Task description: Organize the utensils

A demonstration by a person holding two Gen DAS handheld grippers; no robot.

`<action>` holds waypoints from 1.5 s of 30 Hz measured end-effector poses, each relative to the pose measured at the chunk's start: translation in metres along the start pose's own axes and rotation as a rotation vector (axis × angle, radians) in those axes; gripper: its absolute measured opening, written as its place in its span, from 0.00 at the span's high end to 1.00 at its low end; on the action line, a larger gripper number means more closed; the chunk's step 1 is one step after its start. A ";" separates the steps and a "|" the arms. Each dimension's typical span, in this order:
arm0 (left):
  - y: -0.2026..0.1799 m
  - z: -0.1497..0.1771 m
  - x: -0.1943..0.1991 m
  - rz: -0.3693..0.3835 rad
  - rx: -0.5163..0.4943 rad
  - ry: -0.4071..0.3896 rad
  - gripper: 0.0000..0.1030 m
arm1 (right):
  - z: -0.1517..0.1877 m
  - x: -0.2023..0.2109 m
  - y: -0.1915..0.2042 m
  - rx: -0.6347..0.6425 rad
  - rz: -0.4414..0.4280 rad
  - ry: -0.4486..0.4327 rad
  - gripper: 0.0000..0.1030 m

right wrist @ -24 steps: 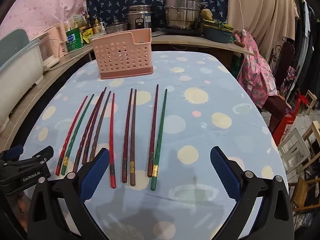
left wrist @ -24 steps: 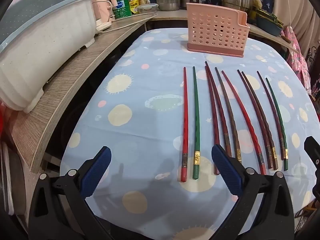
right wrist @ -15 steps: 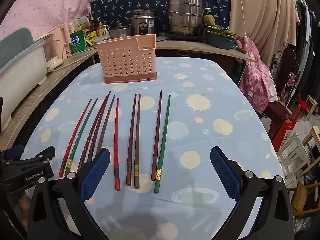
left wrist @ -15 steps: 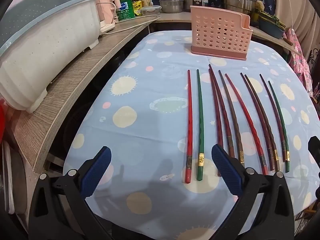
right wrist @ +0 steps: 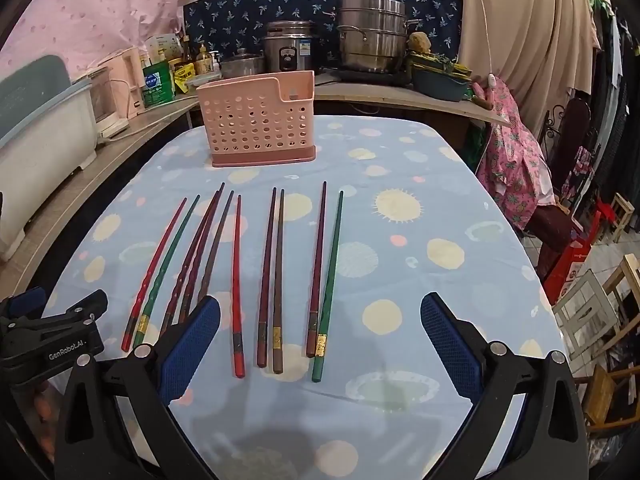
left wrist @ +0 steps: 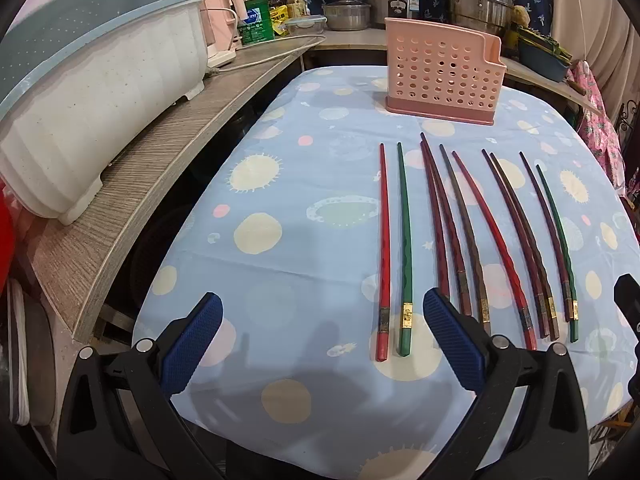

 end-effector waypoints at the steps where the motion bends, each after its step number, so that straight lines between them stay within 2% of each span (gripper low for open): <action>1: 0.000 0.000 0.000 0.001 0.000 0.000 0.07 | 0.000 0.001 0.000 0.002 -0.001 0.000 0.07; 31: -0.012 0.010 0.008 -0.008 -0.009 -0.016 0.07 | 0.008 0.005 -0.004 -0.008 -0.004 0.010 0.07; 45: -0.022 0.027 0.023 0.004 -0.032 -0.011 0.07 | 0.020 0.020 -0.007 -0.012 -0.030 0.007 0.07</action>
Point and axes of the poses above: each gripper's, at about its wrist camera, not at the fingertips, and x roughly against the way its jaws point, y to its left, z to its underside, the point moved 7 cm from there along -x, roughly the way its jaws point, and after that the axes turned 6 degrees about x, right-handed, at the moved point
